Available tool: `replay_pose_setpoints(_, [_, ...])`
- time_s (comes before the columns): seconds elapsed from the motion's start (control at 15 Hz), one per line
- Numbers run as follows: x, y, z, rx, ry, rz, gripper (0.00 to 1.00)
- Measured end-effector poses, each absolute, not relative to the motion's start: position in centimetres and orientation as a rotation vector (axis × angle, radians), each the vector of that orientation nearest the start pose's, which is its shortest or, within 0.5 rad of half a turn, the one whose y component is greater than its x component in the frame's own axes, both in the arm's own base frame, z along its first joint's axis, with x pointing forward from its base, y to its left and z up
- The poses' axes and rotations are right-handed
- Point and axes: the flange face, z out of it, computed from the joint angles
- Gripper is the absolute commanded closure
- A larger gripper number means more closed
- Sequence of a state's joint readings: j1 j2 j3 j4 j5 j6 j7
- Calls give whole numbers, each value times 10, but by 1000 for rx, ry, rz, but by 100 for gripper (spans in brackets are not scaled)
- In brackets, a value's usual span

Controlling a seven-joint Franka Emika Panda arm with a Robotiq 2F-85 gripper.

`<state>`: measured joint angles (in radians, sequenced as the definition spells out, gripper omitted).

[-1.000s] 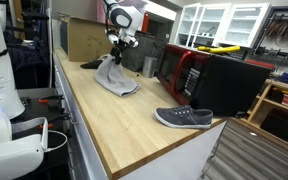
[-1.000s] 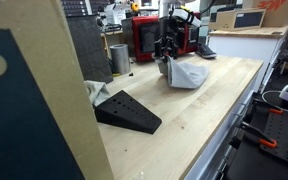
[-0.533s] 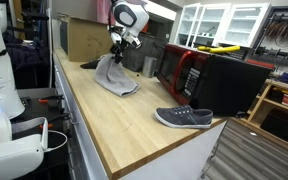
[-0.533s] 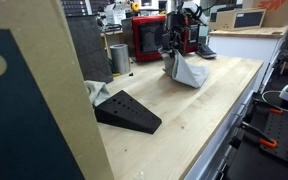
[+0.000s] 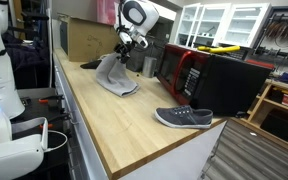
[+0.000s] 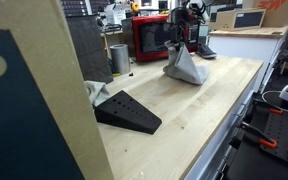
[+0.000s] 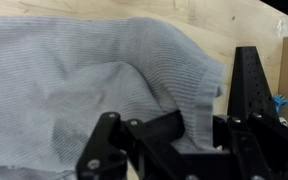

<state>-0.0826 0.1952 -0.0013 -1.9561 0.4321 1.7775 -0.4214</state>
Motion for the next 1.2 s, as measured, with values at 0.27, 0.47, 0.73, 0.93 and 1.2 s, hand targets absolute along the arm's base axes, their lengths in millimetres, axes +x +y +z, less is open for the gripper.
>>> replay_pose_setpoints(0.27, [570, -36, 366, -2664, -356, 430, 100])
replay_pose_setpoints(0.47, [578, -53, 365, -2682, -484, 522, 100])
replay_pose_setpoints(0.73, [593, -71, 359, -2722, -646, 610, 100])
replay_pose_setpoints(0.93, [606, -80, 362, -2785, -726, 639, 93])
replay_pose_setpoints(1.2, [619, -83, 372, -2879, -807, 644, 53])
